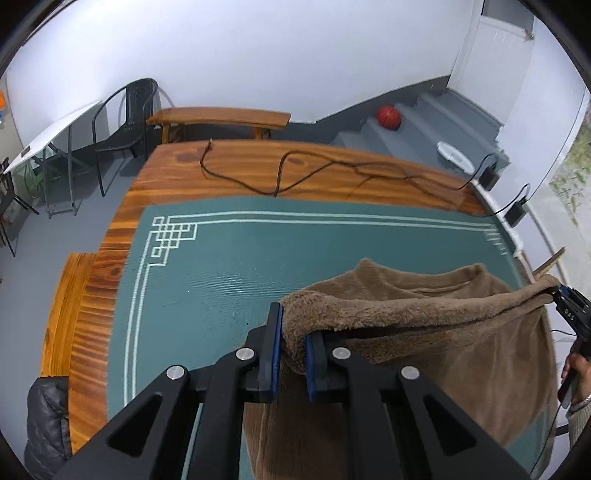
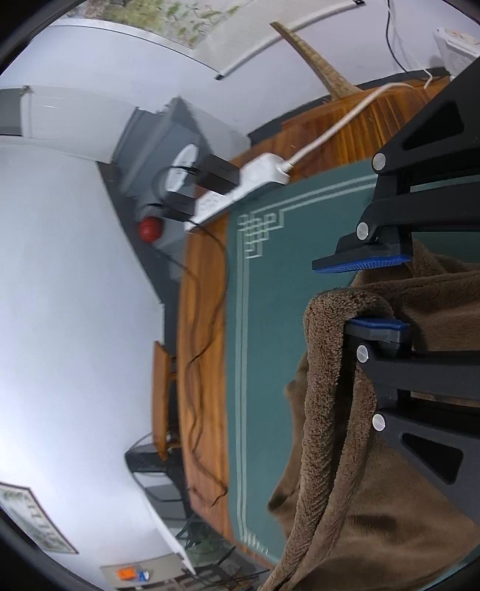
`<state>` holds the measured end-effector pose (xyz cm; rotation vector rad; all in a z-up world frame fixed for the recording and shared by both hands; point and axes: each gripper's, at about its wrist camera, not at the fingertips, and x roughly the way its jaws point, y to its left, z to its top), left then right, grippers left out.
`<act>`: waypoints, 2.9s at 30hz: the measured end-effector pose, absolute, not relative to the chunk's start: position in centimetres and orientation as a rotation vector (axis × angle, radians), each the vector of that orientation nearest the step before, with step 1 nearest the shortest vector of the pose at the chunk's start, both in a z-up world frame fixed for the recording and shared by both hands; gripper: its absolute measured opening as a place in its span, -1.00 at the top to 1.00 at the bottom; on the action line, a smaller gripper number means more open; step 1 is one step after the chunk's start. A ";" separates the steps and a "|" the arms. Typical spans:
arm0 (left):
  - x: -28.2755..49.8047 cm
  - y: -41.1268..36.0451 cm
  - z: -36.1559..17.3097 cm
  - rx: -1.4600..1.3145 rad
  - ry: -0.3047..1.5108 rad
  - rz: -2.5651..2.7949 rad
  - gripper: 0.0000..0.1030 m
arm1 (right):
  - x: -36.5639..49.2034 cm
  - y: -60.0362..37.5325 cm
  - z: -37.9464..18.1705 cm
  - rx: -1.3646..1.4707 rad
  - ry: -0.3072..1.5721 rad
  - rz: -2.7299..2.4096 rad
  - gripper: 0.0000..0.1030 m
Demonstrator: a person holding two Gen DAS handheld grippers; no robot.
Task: Fold clothes
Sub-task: 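Grasp the hem with both tools and lift it toward the collar, then lay the hem over the body and open both tools, then grasp the folded sweatshirt with both tools and lift it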
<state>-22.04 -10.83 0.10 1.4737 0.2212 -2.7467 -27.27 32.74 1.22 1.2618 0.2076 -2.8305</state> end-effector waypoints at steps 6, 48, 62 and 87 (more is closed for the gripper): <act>-24.5 -10.6 -3.4 1.527 0.223 -2.689 0.76 | -29.1 32.8 -1.9 1.348 0.192 -2.816 0.57; -14.7 -17.2 -7.2 1.748 0.773 -2.698 -0.57 | -23.0 41.4 -5.3 1.465 -0.443 -2.521 -0.61; -17.7 -14.3 -9.3 1.802 0.854 -2.745 -0.56 | -24.3 40.6 -6.6 1.411 -0.566 -2.368 -0.62; -16.6 -5.1 1.6 1.674 0.579 -2.961 0.53 | -14.4 38.6 3.2 1.136 -0.278 -2.613 0.56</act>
